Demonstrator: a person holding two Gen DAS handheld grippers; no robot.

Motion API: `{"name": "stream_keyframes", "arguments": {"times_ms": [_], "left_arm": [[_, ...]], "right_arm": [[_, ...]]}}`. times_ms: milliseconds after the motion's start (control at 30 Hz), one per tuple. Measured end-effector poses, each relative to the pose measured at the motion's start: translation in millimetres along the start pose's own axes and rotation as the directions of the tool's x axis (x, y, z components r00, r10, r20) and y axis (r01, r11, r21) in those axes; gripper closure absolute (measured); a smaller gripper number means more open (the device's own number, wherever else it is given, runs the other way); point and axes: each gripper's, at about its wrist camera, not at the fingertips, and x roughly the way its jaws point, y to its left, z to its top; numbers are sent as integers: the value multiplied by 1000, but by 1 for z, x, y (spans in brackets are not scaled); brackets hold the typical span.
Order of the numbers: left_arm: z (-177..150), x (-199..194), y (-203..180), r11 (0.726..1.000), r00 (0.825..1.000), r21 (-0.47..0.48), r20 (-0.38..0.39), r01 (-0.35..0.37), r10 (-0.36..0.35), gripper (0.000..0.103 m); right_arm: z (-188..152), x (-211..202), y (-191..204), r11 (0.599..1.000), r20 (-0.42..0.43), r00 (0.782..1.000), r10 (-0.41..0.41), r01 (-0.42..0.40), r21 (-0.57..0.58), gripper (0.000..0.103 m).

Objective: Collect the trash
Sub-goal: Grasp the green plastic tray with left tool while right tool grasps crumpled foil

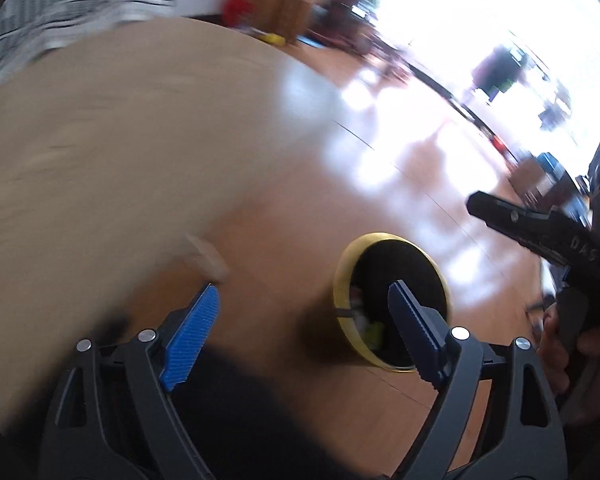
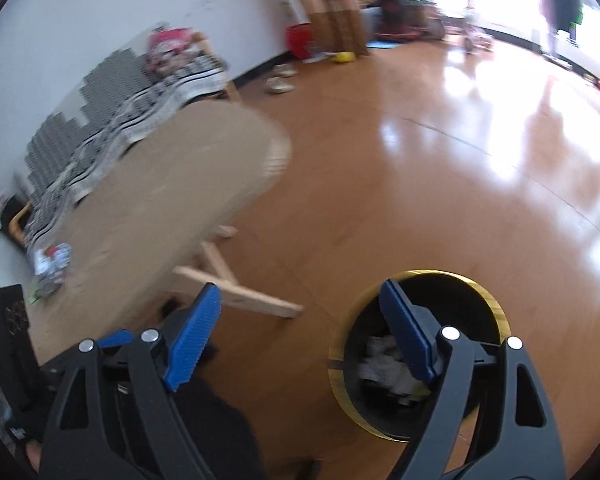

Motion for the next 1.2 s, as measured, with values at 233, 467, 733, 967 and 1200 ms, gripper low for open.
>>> {"name": "stream_keyframes", "arguments": {"times_ms": [233,467,733,967,1200], "left_arm": [[-15,-132,176,929,949,-290,143,-230,279,16],[-26,-209,318,772,827,-456,126,-443,548,13],[11,-167,409,803,839,-353,81,-480,538,11],[31,-141,432,846,865,-267,75,-461,496,11],[35,-125,430,853,862,-192,64,-484,503,40]], "right_arm": [[9,49,161,955,-87,977,195,-209,-209,24],[-9,90,314,848,-209,922,325,-382,-368,24],[-22,116,407,755,-288,896,339,-442,-484,24],[-2,153,442,746,-294,902,315,-427,-511,24],[20,213,477,781,-341,895,287,-425,-457,25]]}}
